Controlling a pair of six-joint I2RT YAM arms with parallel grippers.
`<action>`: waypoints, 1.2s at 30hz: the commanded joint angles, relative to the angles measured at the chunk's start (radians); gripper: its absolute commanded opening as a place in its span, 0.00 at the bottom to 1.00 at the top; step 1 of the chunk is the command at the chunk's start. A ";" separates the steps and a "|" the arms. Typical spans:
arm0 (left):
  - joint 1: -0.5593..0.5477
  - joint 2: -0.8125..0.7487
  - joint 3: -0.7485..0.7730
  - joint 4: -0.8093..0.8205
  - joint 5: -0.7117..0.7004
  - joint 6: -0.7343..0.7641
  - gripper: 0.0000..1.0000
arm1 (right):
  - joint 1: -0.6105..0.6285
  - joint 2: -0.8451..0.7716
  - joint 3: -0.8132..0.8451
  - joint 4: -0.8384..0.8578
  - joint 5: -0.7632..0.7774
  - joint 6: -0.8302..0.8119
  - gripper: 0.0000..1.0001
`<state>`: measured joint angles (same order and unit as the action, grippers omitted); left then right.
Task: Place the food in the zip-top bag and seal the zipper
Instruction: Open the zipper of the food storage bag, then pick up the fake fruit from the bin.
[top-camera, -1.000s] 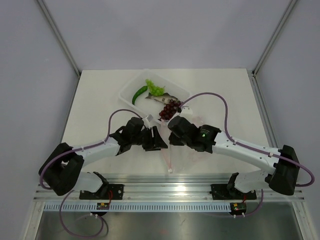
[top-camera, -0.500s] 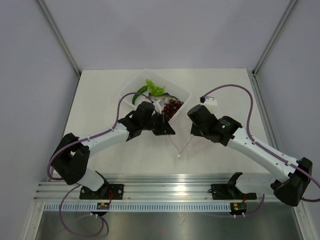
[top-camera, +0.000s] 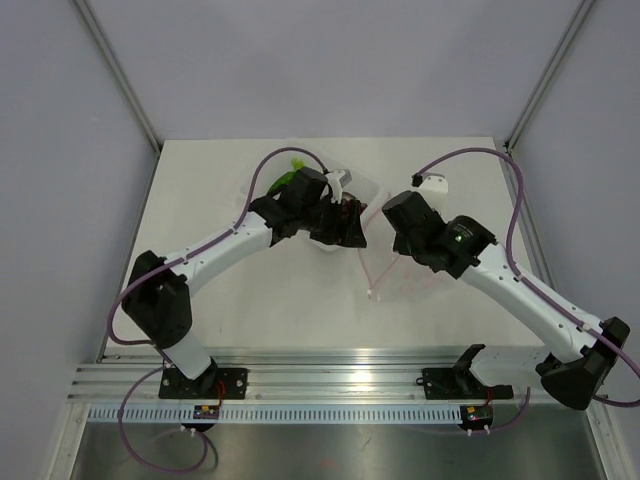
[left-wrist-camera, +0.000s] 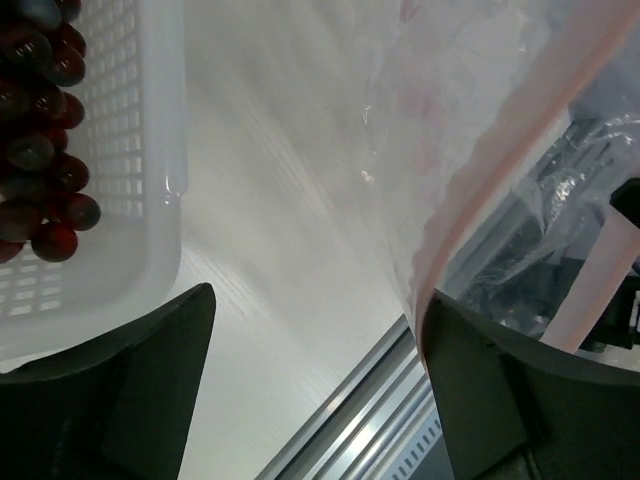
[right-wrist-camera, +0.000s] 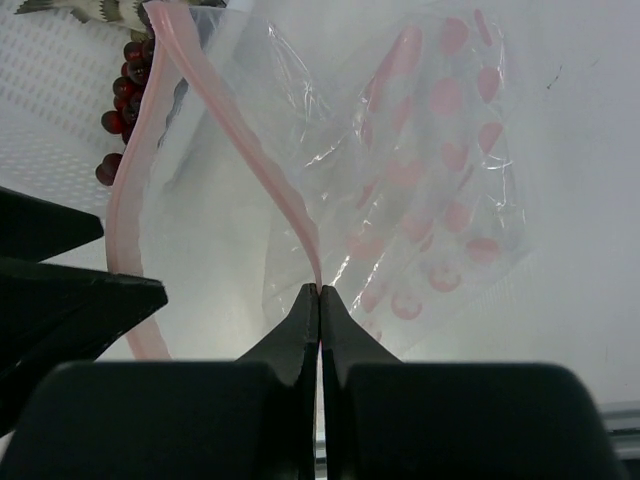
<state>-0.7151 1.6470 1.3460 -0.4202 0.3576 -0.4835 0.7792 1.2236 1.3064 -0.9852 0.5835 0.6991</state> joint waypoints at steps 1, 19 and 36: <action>0.003 -0.027 0.097 -0.136 -0.051 0.170 0.84 | -0.037 0.036 0.045 -0.007 0.015 -0.007 0.00; 0.269 0.230 0.368 -0.215 0.034 0.098 0.78 | -0.100 0.068 0.068 0.031 -0.057 -0.062 0.00; 0.223 0.651 0.699 -0.350 0.004 0.310 0.87 | -0.100 0.086 0.045 0.043 -0.131 -0.030 0.00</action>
<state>-0.4637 2.2772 1.9968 -0.7601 0.3511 -0.2169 0.6861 1.3006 1.3315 -0.9665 0.4675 0.6544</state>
